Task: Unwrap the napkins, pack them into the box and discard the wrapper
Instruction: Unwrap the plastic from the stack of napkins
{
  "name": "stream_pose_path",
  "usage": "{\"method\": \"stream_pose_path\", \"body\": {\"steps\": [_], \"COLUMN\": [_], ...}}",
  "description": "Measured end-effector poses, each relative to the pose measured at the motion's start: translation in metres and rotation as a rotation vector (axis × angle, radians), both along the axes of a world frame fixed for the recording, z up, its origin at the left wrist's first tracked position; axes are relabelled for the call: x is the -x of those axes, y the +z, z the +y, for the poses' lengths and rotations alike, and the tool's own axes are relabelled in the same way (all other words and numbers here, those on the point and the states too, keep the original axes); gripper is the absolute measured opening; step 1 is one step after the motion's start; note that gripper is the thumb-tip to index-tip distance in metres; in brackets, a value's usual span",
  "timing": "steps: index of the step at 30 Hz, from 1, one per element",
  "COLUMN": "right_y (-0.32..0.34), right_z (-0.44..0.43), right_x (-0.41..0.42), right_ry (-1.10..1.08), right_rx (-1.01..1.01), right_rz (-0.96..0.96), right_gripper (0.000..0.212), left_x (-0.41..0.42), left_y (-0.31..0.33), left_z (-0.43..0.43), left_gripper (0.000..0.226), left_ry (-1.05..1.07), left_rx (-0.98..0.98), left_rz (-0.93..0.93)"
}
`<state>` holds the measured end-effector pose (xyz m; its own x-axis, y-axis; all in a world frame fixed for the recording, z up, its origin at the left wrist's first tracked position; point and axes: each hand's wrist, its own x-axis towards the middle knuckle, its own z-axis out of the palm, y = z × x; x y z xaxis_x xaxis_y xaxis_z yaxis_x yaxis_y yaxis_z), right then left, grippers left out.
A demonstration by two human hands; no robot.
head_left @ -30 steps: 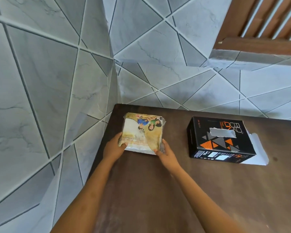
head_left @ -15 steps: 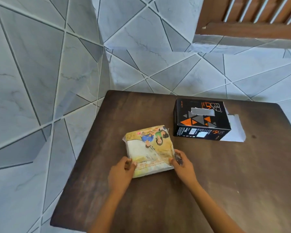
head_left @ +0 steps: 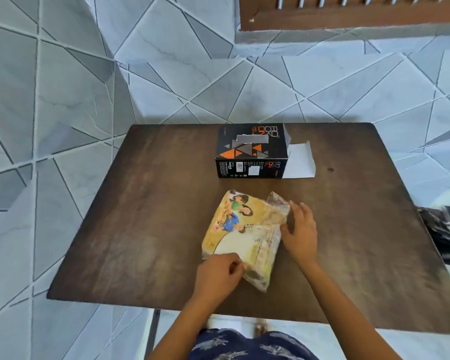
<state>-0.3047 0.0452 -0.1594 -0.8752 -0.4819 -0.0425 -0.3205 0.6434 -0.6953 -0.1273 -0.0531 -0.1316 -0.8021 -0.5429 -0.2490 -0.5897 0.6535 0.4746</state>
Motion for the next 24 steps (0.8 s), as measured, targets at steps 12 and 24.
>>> {"method": "stream_pose_path", "body": {"steps": [12, 24], "right_y": [-0.007, 0.011], "right_z": [0.008, 0.003], "right_x": [-0.029, -0.006], "right_ry": [0.544, 0.550], "right_rx": [-0.331, -0.259], "right_rz": [0.037, 0.266], "right_gripper": [0.106, 0.041], "left_x": [0.014, 0.031], "left_y": [-0.012, -0.010], "left_z": [-0.016, -0.023], "left_gripper": [0.045, 0.053], "left_ry": [0.154, -0.077], "left_rx": [0.090, 0.133], "left_rz": [-0.072, -0.071]}}
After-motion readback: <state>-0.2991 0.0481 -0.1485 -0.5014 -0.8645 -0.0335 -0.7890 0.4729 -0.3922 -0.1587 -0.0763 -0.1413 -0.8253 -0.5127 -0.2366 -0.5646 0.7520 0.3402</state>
